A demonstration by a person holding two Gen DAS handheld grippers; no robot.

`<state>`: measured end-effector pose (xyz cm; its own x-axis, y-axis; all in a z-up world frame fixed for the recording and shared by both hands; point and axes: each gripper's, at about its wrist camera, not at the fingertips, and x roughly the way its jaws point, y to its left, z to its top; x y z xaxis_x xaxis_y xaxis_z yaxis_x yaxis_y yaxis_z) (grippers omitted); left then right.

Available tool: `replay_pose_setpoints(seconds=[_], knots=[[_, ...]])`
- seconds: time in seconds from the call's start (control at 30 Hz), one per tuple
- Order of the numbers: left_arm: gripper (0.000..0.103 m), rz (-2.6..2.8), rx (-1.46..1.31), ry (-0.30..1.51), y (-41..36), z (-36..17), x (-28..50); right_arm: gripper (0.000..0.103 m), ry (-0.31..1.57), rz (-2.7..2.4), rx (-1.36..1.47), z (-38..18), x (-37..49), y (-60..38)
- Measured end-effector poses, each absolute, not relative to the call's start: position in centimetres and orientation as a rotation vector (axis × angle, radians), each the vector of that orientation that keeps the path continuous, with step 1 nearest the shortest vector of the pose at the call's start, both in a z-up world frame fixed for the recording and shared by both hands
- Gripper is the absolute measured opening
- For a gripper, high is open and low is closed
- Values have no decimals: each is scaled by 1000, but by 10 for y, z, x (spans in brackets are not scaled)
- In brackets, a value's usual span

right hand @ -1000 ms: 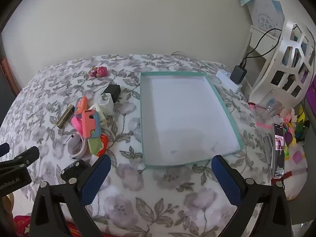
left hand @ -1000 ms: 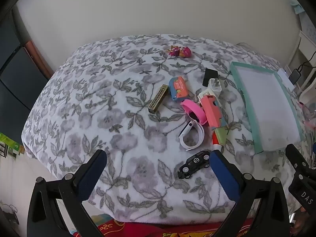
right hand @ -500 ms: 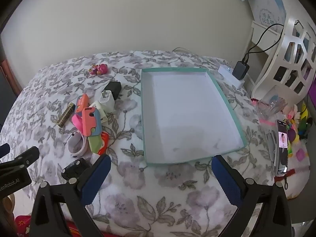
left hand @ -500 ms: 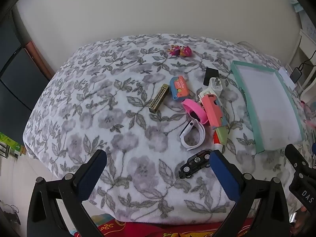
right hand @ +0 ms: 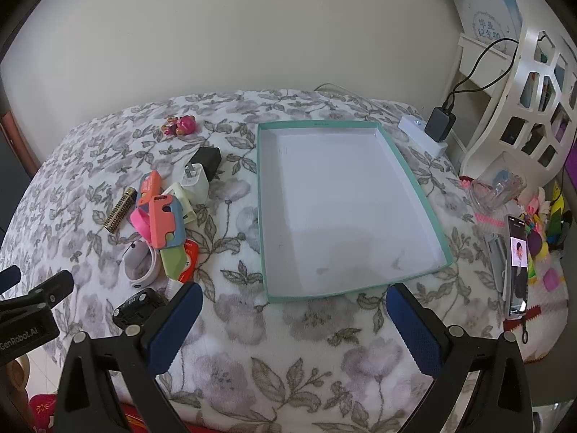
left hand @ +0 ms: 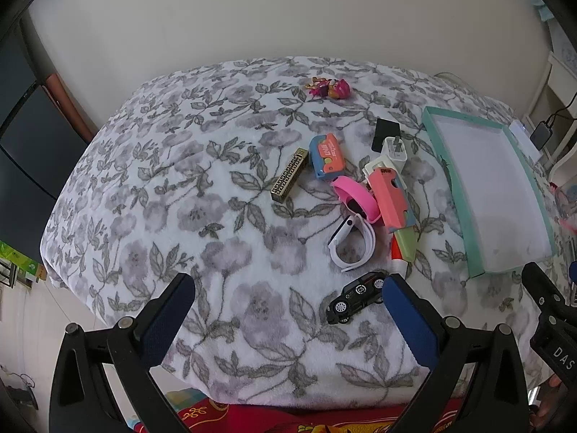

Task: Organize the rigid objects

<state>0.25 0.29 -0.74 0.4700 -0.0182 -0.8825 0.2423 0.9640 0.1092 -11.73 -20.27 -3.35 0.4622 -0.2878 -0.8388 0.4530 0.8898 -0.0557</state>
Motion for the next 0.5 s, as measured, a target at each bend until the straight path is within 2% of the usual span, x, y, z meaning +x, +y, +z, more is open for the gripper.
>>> replay_pose_setpoints(seconds=[0.5], knots=[[103, -161, 232, 1074, 3, -7, 3, 103, 994, -456, 186, -33, -117, -205]])
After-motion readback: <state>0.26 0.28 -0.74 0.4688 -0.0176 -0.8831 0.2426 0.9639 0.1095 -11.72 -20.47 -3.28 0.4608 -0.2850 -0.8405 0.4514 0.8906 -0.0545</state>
